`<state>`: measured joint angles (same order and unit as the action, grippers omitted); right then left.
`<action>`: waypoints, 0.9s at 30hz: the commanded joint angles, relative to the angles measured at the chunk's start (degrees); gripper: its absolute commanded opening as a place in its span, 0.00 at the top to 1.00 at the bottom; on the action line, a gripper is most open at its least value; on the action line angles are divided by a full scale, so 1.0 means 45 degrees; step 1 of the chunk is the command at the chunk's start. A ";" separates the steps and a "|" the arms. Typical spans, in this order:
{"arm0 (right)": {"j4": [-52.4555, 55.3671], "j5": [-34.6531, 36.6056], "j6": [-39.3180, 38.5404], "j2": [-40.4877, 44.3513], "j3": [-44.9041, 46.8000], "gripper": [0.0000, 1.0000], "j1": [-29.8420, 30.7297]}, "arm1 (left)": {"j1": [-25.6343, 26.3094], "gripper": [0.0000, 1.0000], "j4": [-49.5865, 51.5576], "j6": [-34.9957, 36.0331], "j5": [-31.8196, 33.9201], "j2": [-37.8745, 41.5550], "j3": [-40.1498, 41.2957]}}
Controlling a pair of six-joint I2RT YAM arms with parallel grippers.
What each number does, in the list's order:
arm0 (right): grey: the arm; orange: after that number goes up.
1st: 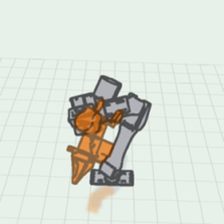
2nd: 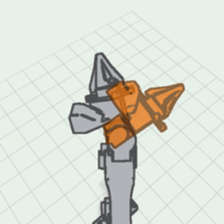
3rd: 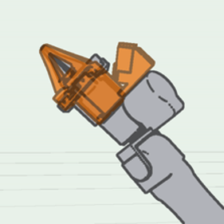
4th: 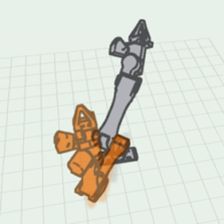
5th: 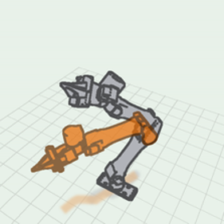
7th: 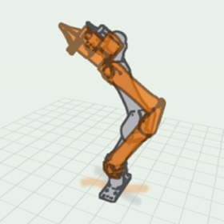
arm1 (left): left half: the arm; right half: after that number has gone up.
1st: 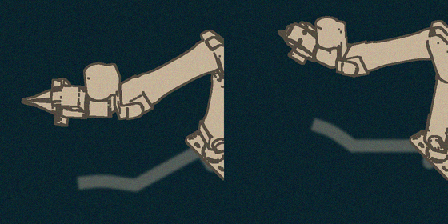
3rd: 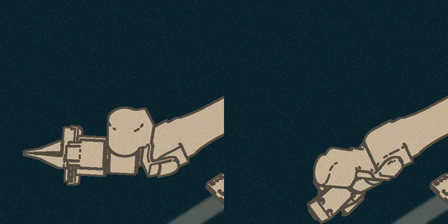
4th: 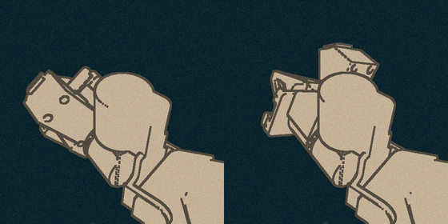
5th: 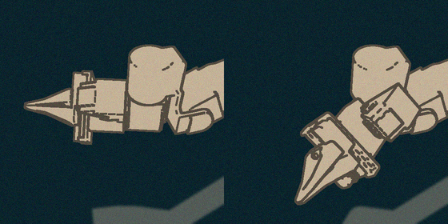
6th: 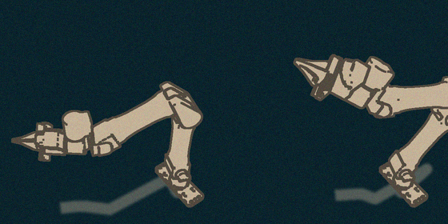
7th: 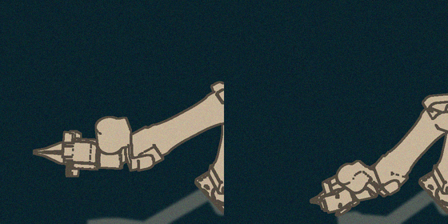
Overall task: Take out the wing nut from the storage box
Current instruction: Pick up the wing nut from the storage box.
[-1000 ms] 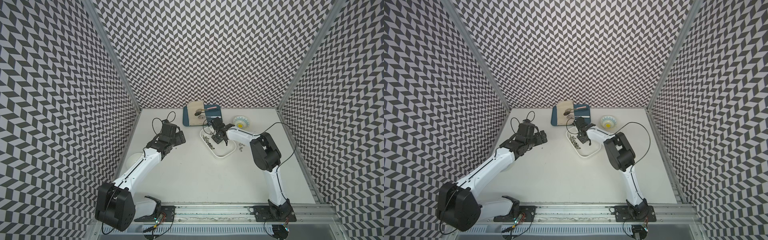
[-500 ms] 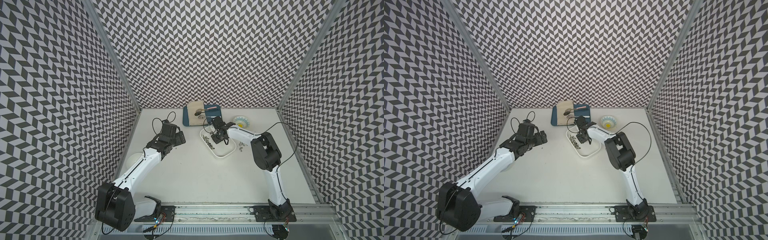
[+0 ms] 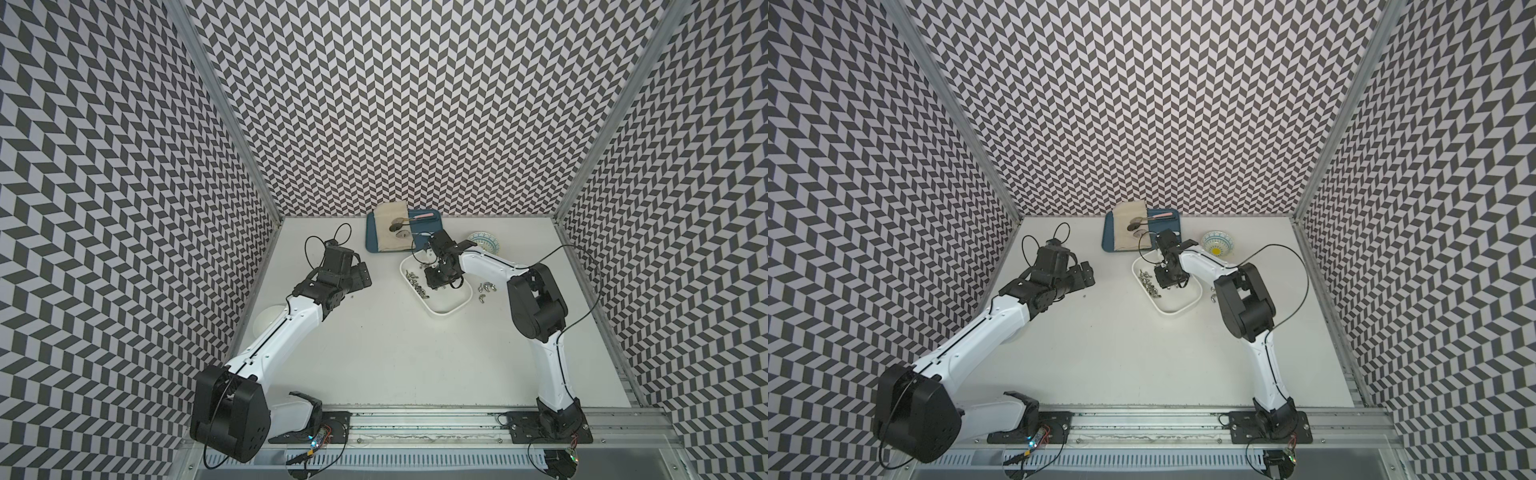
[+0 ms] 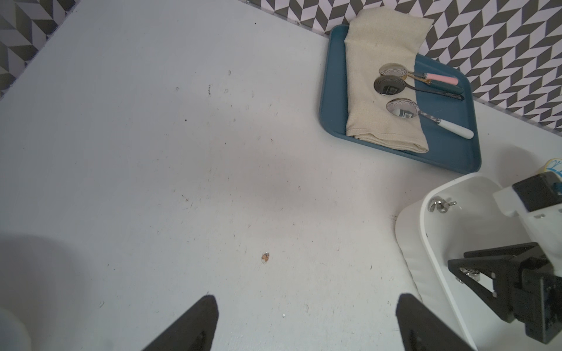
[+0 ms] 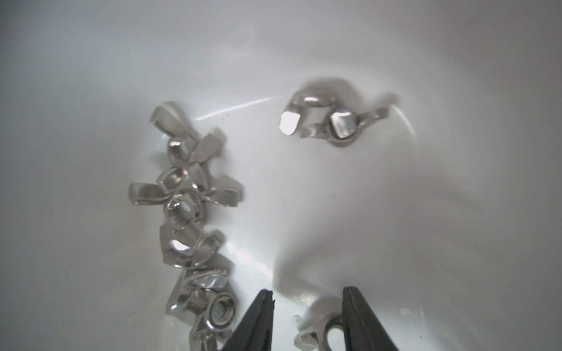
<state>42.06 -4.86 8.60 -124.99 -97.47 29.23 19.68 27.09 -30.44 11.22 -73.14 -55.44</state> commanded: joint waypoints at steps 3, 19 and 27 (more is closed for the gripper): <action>-0.0206 -0.0597 0.3206 0.1465 0.0742 0.58 -0.0201 | -0.0081 0.05 -0.0239 -0.0030 -0.0053 0.0224 -0.0045; -0.2438 -0.1739 0.8015 0.3045 0.4239 0.58 0.0038 | -0.0077 0.04 -0.0447 0.0023 -0.0092 0.0345 0.0216; -0.2936 -0.1494 0.8914 0.2256 0.3260 0.59 -0.0252 | -0.0106 0.04 -0.0337 0.0140 0.0044 0.0646 0.0286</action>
<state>32.23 -12.60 46.09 -113.51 -80.95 28.88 19.57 26.30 -30.48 11.18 -72.10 -54.76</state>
